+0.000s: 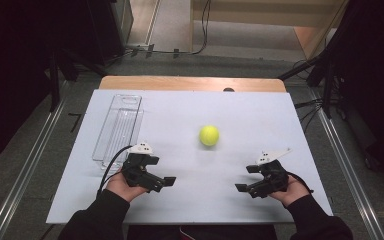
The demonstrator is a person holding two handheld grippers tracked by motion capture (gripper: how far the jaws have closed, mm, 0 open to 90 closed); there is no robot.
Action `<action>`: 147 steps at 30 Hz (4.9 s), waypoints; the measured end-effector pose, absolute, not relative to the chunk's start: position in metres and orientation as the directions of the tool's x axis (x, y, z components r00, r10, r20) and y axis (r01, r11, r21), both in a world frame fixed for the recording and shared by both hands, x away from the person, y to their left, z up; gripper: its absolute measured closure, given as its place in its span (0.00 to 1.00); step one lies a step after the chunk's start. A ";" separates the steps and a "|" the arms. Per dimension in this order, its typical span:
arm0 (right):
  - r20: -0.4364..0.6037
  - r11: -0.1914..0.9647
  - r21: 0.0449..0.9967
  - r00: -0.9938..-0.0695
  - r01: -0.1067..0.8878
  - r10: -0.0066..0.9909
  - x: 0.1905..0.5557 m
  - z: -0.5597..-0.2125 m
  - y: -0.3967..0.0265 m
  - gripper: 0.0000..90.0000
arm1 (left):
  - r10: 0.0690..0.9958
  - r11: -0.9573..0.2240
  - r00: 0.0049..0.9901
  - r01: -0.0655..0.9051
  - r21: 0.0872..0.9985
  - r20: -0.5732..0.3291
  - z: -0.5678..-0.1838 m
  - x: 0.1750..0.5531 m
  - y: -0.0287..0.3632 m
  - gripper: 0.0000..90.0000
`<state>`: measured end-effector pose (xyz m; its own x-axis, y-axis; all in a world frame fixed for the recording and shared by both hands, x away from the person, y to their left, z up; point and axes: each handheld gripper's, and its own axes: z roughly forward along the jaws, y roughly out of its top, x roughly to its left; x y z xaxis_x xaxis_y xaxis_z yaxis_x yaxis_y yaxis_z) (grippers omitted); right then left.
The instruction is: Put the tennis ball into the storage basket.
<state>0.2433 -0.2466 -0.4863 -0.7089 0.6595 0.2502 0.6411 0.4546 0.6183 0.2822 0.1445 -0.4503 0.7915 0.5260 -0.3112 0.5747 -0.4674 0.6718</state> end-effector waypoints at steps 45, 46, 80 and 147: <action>0.257 0.438 0.629 -0.703 0.642 0.663 0.243 -0.485 -0.248 0.16 | 0.527 -0.497 0.806 0.549 0.672 -0.268 -0.441 0.318 0.105 0.00; 0.257 0.437 0.630 -0.703 0.642 0.663 0.243 -0.485 -0.248 0.16 | 0.530 -0.497 0.805 0.550 0.671 -0.267 -0.441 0.319 0.104 0.00; 0.251 0.436 0.636 -0.705 0.637 0.663 0.244 -0.484 -0.250 0.16 | 0.510 -0.518 0.828 0.512 0.685 -0.233 -0.428 0.353 0.071 0.00; 0.260 0.425 0.645 -0.705 0.635 0.660 0.243 -0.483 -0.253 0.16 | 0.508 -0.557 0.832 0.514 0.653 -0.221 -0.430 0.428 -0.009 0.00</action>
<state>0.2432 -0.2534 -0.4830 -0.7052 0.6596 0.2602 0.6353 0.4248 0.6449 0.4283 -0.0090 -0.4295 0.8322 0.5084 -0.2213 0.5138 -0.5570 0.6525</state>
